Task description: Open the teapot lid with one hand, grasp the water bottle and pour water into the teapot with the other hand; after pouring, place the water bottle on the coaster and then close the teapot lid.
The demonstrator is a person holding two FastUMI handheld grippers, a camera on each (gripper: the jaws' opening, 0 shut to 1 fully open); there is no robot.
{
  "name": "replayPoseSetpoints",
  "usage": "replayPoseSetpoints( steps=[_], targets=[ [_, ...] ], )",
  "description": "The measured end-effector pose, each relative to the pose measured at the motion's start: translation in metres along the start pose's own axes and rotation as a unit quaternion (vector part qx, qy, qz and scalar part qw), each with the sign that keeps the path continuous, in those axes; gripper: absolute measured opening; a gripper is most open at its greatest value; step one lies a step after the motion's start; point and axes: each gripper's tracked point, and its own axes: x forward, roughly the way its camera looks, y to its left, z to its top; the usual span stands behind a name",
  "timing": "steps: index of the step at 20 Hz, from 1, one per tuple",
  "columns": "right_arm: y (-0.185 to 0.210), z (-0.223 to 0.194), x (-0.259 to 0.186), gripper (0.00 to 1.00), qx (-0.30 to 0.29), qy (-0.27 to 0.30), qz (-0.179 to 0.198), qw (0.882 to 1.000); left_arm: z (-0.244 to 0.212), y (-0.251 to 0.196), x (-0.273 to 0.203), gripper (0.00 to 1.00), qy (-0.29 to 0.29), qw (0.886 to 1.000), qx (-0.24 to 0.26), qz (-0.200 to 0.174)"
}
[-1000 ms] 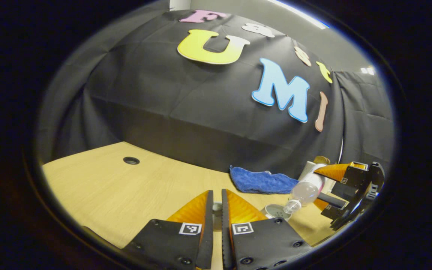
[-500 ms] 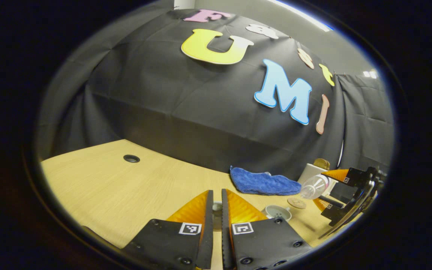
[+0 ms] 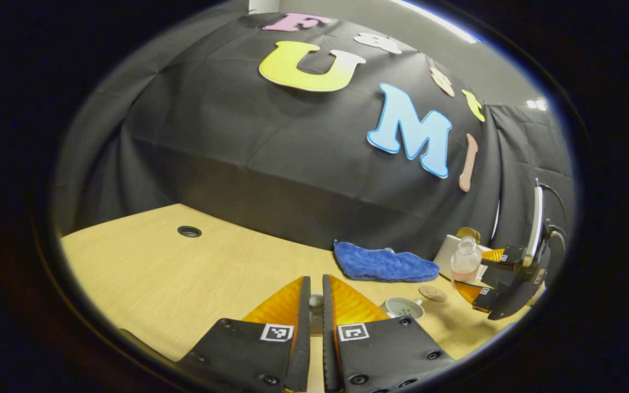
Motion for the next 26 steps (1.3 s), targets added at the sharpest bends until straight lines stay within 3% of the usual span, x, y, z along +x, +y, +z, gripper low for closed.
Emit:
replayPoseSetpoints(
  steps=[4,6,9,13,16,19,26],
  targets=[
    [-0.004,-0.005,0.013,0.73,0.094,0.004,0.003,0.996,0.000,0.000,0.000,0.17,0.003,1.000,0.006,0.001],
    [-0.005,-0.012,0.022,0.73,0.166,0.010,0.013,0.986,0.000,0.000,-0.001,0.17,0.002,1.000,0.005,0.000],
    [-0.006,-0.017,0.033,0.73,0.271,0.011,0.022,0.962,0.001,0.001,-0.001,0.17,0.002,1.000,0.005,-0.001],
    [-0.011,-0.026,0.042,0.73,0.392,0.013,0.042,0.919,0.000,0.000,0.000,0.17,0.004,1.000,0.007,-0.002],
    [-0.017,-0.033,0.049,0.70,0.426,0.018,0.036,0.904,0.000,0.001,0.001,0.17,0.002,1.000,0.005,-0.002],
    [-0.013,-0.039,0.054,0.74,0.455,0.026,0.042,0.889,0.000,0.000,0.000,0.17,0.003,1.000,0.006,-0.003],
    [-0.006,-0.045,0.058,0.75,0.451,0.036,0.040,0.891,0.000,0.000,0.001,0.17,0.004,1.000,0.007,-0.004]
  ],
)
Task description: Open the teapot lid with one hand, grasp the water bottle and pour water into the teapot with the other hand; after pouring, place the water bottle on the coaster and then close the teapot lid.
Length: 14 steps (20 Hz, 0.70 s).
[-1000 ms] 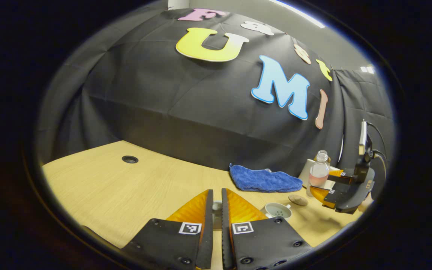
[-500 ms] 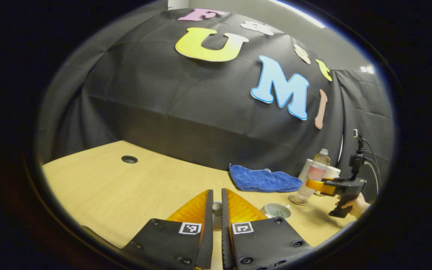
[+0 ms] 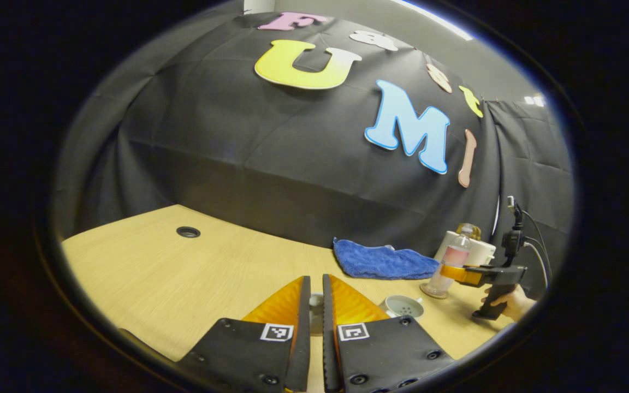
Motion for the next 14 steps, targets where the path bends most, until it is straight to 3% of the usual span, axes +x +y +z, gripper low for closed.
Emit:
replayPoseSetpoints(
  steps=[10,11,14],
  targets=[
    [0.0023,-0.0058,-0.0004,0.77,0.014,0.013,0.002,1.000,-0.0006,-0.0002,0.0011,0.17,-0.001,1.000,-0.001,-0.002],
    [0.0021,-0.0058,-0.0012,0.86,0.019,0.014,0.001,1.000,0.0001,0.0003,0.0006,0.17,-0.001,1.000,-0.001,-0.002],
    [0.0002,-0.0033,-0.0045,0.88,0.023,0.008,-0.008,1.000,-0.0005,0.0007,0.0002,0.17,-0.001,1.000,-0.001,-0.002]
  ],
)
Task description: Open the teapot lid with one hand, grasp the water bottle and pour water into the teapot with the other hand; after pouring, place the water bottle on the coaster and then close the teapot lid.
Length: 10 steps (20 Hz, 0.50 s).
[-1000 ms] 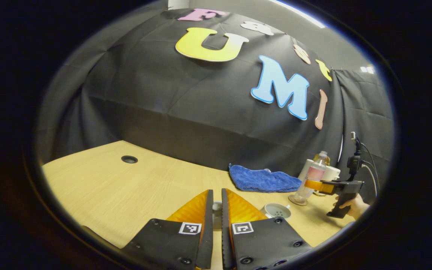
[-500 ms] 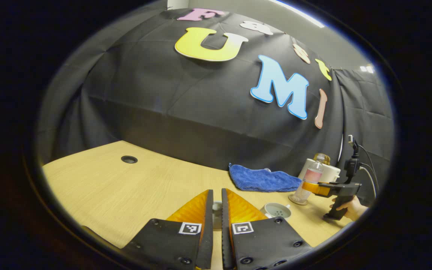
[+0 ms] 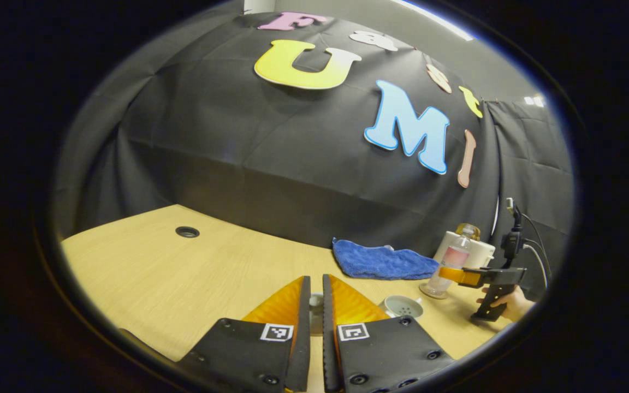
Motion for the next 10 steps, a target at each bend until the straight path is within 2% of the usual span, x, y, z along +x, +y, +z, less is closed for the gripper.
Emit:
replayPoseSetpoints(
  steps=[6,10],
  targets=[
    [0.005,0.008,-0.033,0.88,0.005,-0.027,-0.006,1.000,0.002,0.002,-0.001,0.17,-0.004,1.000,-0.005,0.004],
    [0.006,0.006,-0.070,0.88,-0.036,-0.050,-0.020,0.998,0.004,-0.003,-0.002,0.16,-0.013,1.000,-0.008,-0.005]
  ],
)
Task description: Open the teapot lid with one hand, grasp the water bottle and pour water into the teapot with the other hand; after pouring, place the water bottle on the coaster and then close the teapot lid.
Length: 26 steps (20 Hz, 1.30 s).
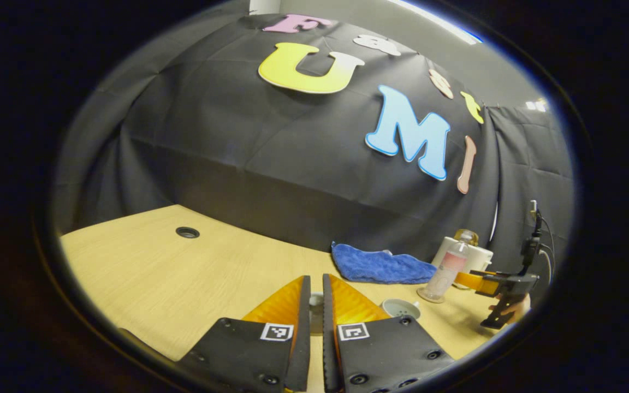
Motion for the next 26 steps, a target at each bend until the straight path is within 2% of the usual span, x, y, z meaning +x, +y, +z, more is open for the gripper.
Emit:
replayPoseSetpoints(
  steps=[6,12,18,26],
  targets=[
    [0.017,0.000,-0.066,0.88,-0.014,-0.031,0.010,0.999,0.001,-0.031,0.000,0.16,0.000,0.999,0.037,-0.020],
    [0.017,-0.023,-0.108,0.88,0.020,-0.012,0.010,1.000,0.000,-0.084,0.009,0.17,0.002,0.995,0.091,-0.044],
    [0.009,-0.015,-0.125,0.88,-0.014,-0.050,-0.005,0.999,-0.025,-0.108,0.025,0.16,0.025,0.991,0.123,-0.043],
    [0.030,-0.004,-0.133,0.88,-0.079,-0.087,0.005,0.993,-0.033,-0.127,0.036,0.16,0.025,0.988,0.145,-0.044]
  ],
)
